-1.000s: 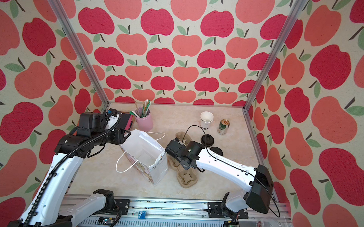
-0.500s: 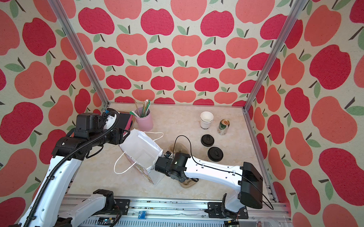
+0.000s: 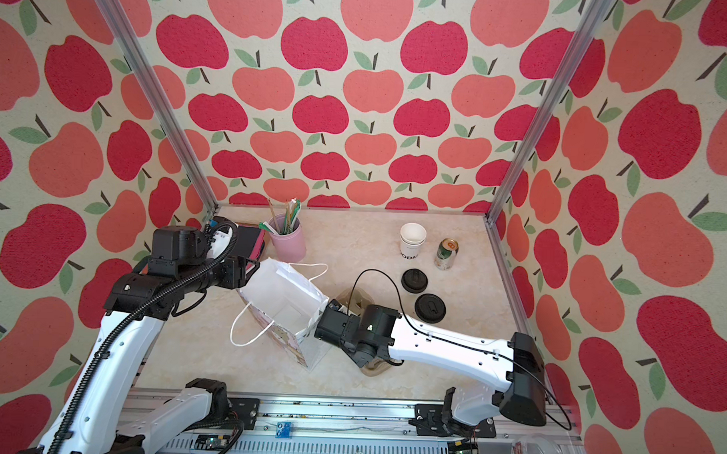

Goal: Pack the takeout coffee

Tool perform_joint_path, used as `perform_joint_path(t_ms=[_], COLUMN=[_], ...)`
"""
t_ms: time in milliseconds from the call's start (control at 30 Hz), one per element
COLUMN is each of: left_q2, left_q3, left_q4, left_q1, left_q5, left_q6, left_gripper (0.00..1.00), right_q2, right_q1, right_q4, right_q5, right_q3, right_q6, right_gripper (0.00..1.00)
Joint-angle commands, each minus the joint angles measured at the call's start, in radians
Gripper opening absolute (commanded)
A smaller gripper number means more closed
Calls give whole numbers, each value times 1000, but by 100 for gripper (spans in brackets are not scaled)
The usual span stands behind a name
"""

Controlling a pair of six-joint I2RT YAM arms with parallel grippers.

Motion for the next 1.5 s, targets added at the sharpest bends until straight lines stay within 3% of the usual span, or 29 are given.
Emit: perform_joint_path(t_ms=[0, 167, 300, 433, 600, 1133, 1467], left_q2=[-12, -14, -14, -14, -16, -21, -23], left_q3=[-8, -11, -12, -10, -10, -25, -25], left_q4=[10, 13, 13, 10, 10, 13, 13], left_q1=[5, 6, 6, 6, 6, 8, 11], left_q5=[-6, 0, 10, 16, 17, 13, 14], left_q6=[-20, -24, -27, -24, -24, -17, -17], left_gripper=[64, 64, 64, 64, 64, 65, 65], right_q2=[-113, -235, -245, -204, -126, 4, 61], right_q1=[-48, -205, -343, -403, -432, -457, -459], right_q4=[85, 240, 292, 299, 285, 318, 319], right_q5=[-26, -161, -288, -343, -401, -425, -451], right_q3=[-24, -140, -198, -207, -184, -150, -135], right_q6=[-33, -133, -198, -270, -304, -329, -329], right_gripper=[53, 70, 72, 73, 72, 64, 53])
